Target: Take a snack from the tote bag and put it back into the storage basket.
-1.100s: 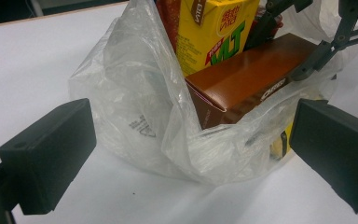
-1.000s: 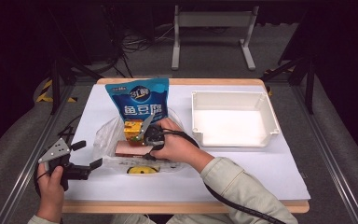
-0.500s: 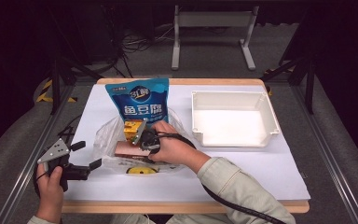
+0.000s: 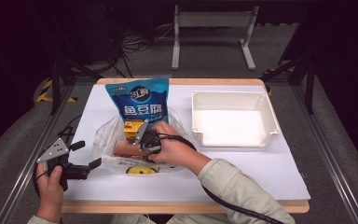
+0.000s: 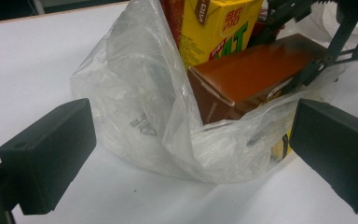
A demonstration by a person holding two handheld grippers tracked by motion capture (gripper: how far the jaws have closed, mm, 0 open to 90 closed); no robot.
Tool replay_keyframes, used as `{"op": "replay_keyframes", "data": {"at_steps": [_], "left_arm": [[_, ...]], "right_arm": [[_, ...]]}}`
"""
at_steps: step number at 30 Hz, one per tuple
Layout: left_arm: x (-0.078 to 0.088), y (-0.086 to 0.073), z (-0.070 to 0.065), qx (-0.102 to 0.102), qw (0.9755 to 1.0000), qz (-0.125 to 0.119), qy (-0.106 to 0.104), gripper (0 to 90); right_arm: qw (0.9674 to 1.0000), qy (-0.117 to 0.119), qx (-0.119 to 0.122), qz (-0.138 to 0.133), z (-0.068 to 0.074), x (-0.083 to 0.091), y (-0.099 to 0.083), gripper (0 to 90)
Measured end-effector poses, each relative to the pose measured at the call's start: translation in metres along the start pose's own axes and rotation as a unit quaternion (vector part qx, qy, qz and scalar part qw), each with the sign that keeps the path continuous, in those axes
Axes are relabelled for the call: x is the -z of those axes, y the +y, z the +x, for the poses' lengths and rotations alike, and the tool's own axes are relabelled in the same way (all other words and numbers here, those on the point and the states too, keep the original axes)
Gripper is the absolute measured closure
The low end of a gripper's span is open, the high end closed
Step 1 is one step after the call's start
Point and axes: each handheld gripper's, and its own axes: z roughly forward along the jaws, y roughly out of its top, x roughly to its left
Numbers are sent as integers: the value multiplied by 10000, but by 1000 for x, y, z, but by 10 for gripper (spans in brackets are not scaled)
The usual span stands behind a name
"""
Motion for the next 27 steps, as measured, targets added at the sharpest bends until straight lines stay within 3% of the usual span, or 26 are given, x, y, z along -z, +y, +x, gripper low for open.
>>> {"op": "replay_keyframes", "data": {"at_steps": [2, 10, 27], "left_arm": [[0, 0, 0, -3, 10000, -4, -11, 9], [0, 0, 0, 5, 10000, -14, -5, 8], [2, 2, -2, -144, 9998, -79, -70, 7]], "right_arm": [[9997, -31, -17, -228, -1, 8, 1, 424], [9988, -92, -44, -472, -3, 27, 5, 424], [9973, -36, -54, -736, -3, 52, 10, 423]]}}
